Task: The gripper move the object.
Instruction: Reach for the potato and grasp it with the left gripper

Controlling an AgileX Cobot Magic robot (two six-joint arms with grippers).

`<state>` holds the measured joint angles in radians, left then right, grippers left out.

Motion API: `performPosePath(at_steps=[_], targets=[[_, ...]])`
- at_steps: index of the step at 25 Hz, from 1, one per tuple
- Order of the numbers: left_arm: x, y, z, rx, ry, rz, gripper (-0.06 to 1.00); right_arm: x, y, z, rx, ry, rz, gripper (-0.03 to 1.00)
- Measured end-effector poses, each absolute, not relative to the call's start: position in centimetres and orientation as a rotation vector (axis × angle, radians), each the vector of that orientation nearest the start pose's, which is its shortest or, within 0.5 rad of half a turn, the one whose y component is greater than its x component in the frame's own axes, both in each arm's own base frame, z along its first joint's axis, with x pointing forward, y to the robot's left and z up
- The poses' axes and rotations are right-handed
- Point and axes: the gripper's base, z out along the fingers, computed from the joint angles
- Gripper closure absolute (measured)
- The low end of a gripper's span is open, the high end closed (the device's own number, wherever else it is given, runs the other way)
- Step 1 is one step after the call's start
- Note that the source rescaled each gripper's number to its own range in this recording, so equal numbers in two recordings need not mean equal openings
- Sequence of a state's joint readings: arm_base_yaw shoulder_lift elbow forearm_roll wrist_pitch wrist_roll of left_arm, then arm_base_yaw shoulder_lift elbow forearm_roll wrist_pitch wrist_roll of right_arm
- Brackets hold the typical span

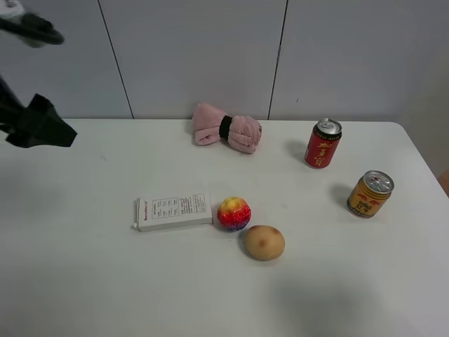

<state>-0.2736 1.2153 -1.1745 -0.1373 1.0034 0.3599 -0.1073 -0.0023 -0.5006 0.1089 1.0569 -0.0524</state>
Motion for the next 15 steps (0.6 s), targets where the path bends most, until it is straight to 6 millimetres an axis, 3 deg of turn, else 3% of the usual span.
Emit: performPosePath(at_steps=[6, 10, 15], targets=[[24.8, -17.0, 34.8, 1.107, 2.254, -0.236, -0.06, -0.4, 0.9, 27.8, 0.051, 2.032, 0.030, -0.03], [23.6, -22.6, 33.3, 1.429, 2.051, -0.241, -0.06, -0.4, 0.9, 27.8, 0.051, 2.032, 0.030, -0.03], [21.0, -26.8, 31.5, 1.791, 1.781, -0.237, -0.06, -0.4, 0.9, 27.8, 0.051, 2.032, 0.030, -0.03]])
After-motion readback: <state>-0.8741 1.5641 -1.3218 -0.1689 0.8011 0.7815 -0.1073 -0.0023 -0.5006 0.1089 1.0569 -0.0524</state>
